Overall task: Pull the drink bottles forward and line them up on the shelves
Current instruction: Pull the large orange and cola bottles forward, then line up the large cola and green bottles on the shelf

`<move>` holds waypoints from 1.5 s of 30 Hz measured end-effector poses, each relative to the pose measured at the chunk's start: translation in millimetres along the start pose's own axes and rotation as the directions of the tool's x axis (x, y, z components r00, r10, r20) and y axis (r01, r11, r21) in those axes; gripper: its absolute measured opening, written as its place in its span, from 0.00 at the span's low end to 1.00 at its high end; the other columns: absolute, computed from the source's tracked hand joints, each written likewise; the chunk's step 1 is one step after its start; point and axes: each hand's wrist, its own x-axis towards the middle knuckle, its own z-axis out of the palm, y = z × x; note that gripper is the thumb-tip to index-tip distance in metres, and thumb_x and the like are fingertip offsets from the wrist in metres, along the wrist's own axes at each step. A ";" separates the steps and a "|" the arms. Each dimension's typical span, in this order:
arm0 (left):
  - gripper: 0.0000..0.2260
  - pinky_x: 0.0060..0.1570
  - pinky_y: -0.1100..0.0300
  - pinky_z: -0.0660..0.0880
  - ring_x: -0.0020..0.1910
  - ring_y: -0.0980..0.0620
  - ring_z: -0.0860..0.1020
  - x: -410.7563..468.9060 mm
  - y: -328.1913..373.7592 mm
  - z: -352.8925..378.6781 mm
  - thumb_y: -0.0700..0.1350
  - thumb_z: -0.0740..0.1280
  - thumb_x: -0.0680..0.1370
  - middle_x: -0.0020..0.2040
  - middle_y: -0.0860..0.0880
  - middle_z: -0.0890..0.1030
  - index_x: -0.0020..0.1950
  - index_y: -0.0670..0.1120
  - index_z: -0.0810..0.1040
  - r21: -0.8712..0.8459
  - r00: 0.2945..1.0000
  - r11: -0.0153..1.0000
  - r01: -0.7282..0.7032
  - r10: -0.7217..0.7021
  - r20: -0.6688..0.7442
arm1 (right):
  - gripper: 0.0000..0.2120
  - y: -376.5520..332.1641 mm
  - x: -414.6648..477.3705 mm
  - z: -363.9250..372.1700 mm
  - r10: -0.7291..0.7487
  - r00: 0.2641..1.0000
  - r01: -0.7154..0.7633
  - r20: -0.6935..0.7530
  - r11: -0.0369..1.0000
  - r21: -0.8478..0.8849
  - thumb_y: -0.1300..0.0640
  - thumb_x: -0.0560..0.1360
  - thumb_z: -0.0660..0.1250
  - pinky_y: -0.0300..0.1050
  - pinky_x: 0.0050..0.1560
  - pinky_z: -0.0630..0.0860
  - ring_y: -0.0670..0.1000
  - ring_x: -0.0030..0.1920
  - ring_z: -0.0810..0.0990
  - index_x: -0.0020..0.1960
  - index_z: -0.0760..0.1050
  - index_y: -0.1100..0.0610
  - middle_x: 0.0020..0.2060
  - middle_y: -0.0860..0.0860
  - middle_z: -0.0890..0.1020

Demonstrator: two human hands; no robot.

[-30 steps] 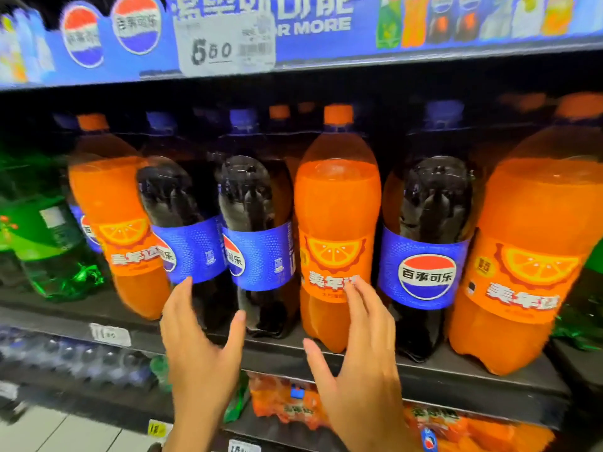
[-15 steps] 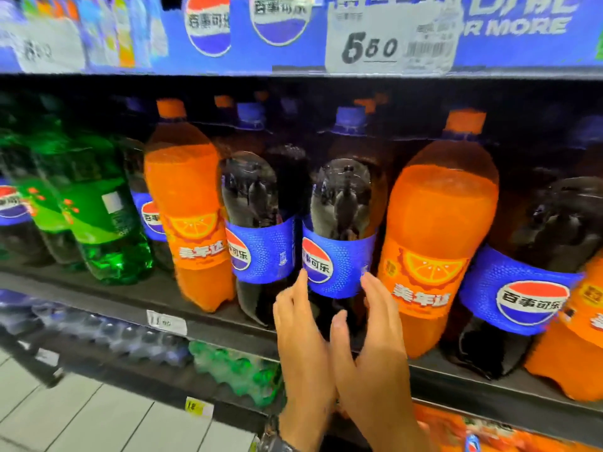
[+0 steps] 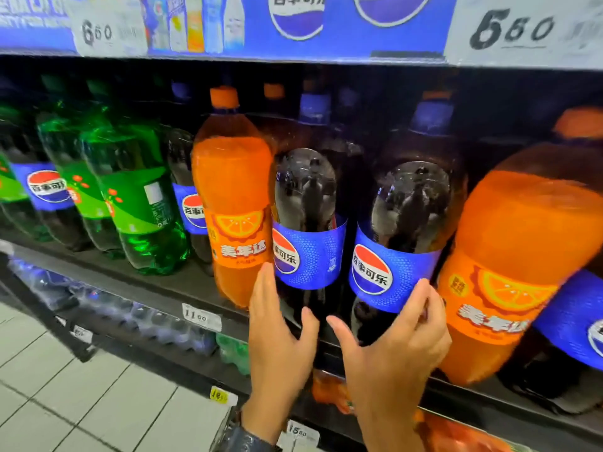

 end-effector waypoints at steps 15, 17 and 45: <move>0.43 0.64 0.63 0.67 0.71 0.55 0.62 -2.2 -9.3 10.4 0.53 0.74 0.69 0.71 0.59 0.60 0.77 0.52 0.53 0.023 0.995 0.997 -0.078 0.079 -0.063 | 0.51 22.4 -3.9 21.9 -0.098 0.992 0.103 -0.080 0.992 0.072 0.45 0.64 0.77 0.37 0.70 0.50 0.61 0.70 0.62 0.75 0.54 0.63 0.73 0.59 0.60; 0.42 0.68 0.61 0.64 0.73 0.52 0.59 3.3 -22.9 4.8 0.54 0.72 0.70 0.75 0.55 0.59 0.78 0.49 0.53 0.007 0.984 0.984 -0.176 0.176 -0.028 | 0.50 19.3 -4.9 24.4 -0.086 0.992 0.093 -0.094 0.993 0.079 0.43 0.64 0.73 0.35 0.71 0.47 0.62 0.70 0.61 0.75 0.53 0.63 0.74 0.58 0.59; 0.38 0.74 0.56 0.54 0.76 0.58 0.49 147.9 -146.9 -95.9 0.48 0.66 0.77 0.79 0.52 0.49 0.78 0.48 0.44 -0.160 0.967 0.983 -0.092 0.127 0.221 | 0.49 -163.3 -75.1 134.2 0.044 0.998 -0.041 -0.042 0.997 0.069 0.52 0.66 0.77 0.57 0.68 0.64 0.55 0.71 0.59 0.77 0.50 0.58 0.73 0.54 0.61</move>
